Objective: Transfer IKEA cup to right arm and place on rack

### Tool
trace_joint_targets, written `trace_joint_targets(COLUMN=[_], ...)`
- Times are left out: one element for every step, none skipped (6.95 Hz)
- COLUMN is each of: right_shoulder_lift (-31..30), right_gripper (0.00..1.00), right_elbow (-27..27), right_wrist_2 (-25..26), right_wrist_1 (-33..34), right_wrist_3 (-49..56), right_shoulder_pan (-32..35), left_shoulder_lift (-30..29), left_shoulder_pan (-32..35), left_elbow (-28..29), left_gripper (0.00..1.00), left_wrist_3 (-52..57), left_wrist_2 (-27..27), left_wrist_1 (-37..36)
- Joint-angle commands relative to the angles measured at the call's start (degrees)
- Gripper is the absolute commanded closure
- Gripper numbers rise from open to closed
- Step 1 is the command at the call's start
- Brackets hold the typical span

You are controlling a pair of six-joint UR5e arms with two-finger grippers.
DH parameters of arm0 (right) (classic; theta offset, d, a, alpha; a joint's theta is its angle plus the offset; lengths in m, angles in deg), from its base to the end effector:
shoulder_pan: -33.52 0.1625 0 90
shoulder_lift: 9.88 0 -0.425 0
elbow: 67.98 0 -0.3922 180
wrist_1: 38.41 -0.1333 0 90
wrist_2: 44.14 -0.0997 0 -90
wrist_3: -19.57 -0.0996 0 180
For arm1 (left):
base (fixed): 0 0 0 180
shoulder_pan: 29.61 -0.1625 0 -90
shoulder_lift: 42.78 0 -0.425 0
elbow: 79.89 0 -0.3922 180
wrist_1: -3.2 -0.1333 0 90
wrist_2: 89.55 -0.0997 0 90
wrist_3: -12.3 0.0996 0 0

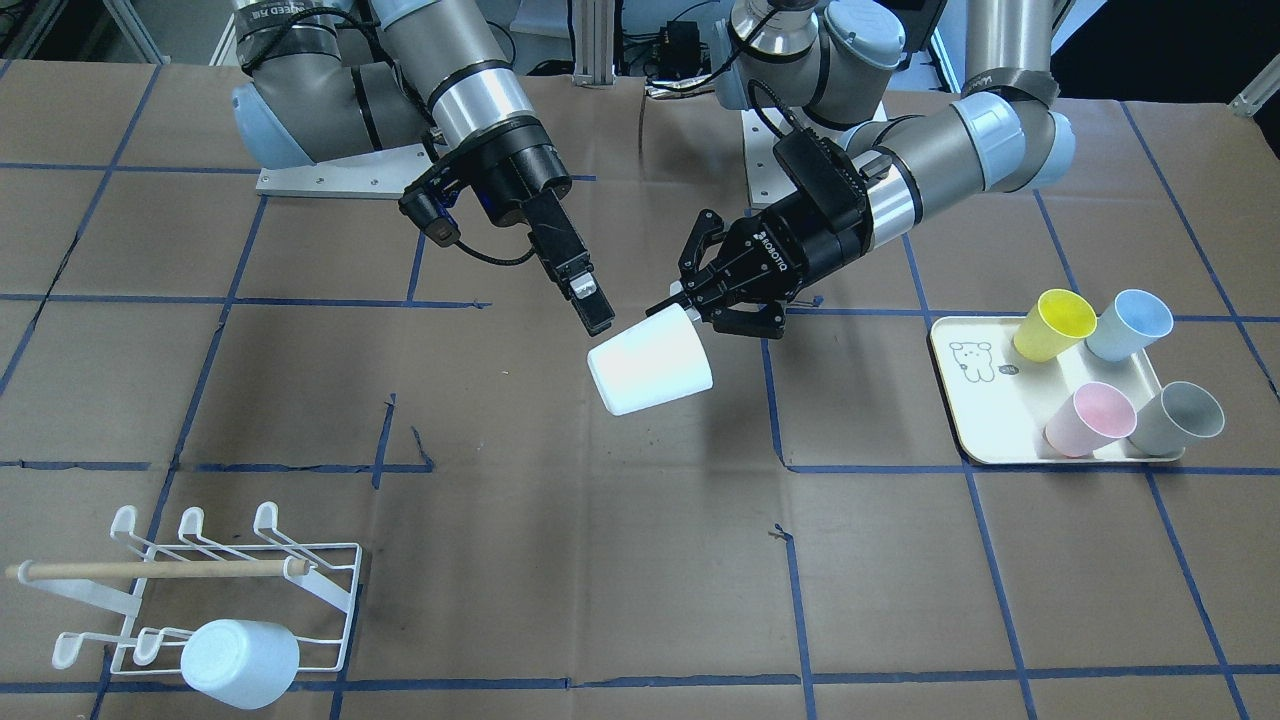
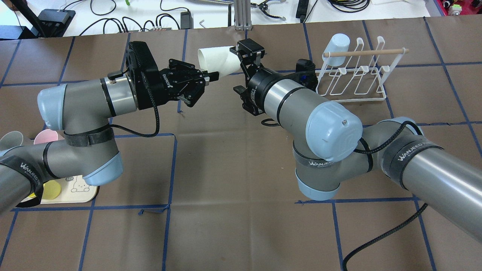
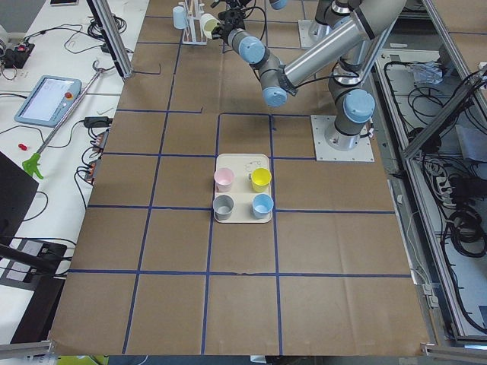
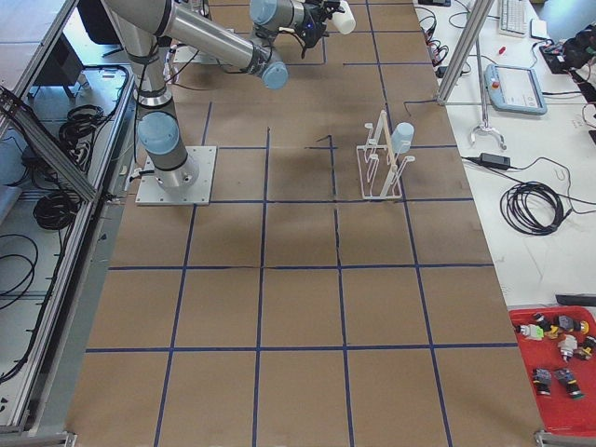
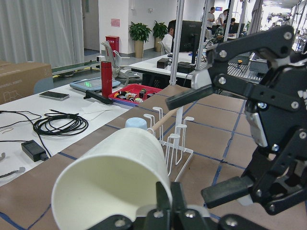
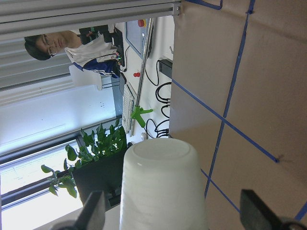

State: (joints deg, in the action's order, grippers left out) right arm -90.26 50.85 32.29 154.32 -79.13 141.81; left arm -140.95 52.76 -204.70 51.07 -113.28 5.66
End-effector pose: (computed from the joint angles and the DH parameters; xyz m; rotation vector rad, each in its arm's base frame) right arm 0.3084 -0.4338 0.3854 1.1952 1.6492 -0.4608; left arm -0.1632 -0.4723 0.3572 -1.0610 -1.7982 1.2783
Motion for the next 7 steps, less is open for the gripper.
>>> trace_joint_targets(right_shoulder_lift=[2.5,3.6,4.8,5.6,5.8,5.9,5.9], right_gripper=[0.00,0.00,0.00,0.00,0.00,0.00,0.00], right_elbow=[-3.2,-4.2,-5.3,-6.4,-6.5,-6.5,-6.4], right_wrist_2=[0.1,0.1,0.0,0.0,0.0,0.0,0.0], right_wrist_1=[-0.2,-0.2,-0.2,-0.2,-0.2,-0.2,-0.2], right_wrist_3=[0.0,0.0,0.0,0.0,0.0,0.0,0.1], right_shoulder_pan=[0.1,0.1,0.2,0.2,0.7,0.8,0.8], left_shoulder_lift=[0.1,0.0,0.1,0.1,0.1,0.1,0.1], left_shoulder_pan=[0.0,0.0,0.0,0.0,0.0,0.0,0.0], left_elbow=[0.0,0.0,0.0,0.0,0.0,0.0,0.0], left_gripper=[0.96,0.95,0.95,0.95,0.95,0.95,0.95], left_wrist_3=[0.0,0.0,0.0,0.0,0.0,0.0,0.0], left_wrist_2=[0.0,0.0,0.0,0.0,0.0,0.0,0.0], left_wrist_1=[0.0,0.0,0.0,0.0,0.0,0.0,0.0])
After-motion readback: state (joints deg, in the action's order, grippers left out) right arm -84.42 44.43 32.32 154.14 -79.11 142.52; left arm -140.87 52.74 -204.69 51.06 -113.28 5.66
